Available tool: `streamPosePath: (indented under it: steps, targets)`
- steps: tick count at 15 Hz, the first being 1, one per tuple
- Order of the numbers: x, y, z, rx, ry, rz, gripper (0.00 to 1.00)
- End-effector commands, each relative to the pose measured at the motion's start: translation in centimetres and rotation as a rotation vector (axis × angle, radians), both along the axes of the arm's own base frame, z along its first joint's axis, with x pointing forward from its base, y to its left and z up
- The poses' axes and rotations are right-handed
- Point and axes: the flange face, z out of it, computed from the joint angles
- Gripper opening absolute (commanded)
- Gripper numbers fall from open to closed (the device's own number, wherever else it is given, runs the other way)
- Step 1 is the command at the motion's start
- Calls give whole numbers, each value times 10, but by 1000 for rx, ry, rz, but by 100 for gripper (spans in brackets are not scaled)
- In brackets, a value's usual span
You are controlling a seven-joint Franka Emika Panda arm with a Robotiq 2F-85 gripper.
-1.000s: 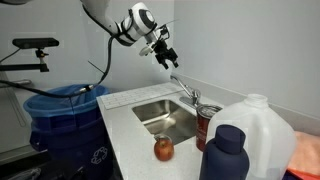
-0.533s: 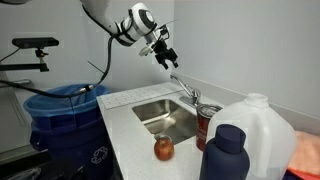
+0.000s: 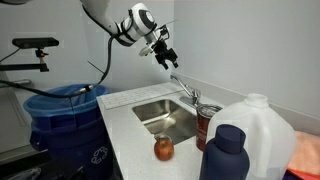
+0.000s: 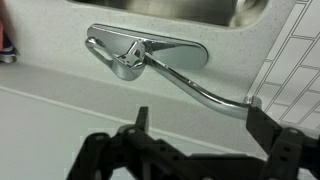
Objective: Turn the tap nozzle all the way to the left
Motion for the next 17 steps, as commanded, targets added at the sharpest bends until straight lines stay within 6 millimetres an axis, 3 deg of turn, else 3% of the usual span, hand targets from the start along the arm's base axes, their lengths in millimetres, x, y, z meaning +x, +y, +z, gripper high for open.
streamPosePath:
  steps: [1, 17]
  targets:
    - [0, 1, 1, 0, 1, 0, 100]
    - [0, 1, 1, 0, 1, 0, 100]
